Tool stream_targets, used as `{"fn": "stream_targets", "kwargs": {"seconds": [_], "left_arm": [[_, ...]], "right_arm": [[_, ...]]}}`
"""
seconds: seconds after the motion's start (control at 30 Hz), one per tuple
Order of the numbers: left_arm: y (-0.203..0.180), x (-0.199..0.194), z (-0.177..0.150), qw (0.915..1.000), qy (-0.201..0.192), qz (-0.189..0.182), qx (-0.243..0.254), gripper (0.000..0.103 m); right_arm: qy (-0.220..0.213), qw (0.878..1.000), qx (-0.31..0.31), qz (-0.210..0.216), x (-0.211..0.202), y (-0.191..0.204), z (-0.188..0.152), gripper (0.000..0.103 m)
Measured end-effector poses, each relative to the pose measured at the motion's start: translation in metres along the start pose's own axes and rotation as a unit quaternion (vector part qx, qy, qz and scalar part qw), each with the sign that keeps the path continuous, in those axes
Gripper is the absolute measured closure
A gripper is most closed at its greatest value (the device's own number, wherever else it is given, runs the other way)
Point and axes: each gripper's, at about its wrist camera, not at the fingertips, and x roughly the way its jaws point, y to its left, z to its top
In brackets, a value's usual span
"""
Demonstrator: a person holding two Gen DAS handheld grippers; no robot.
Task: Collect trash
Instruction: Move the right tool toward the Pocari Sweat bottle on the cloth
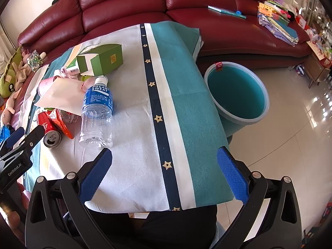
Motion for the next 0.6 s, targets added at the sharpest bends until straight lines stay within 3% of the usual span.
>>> {"fn": "stream_targets", "kwargs": {"seconds": [0.6], "left_arm": [[0.0031,0.0069,-0.0081,1.0,0.006,0.0,-0.002,0.004]], "right_arm": [[0.005,1.0,0.008,0.0,0.0046,-0.0031,-0.0037,0.006]]}}
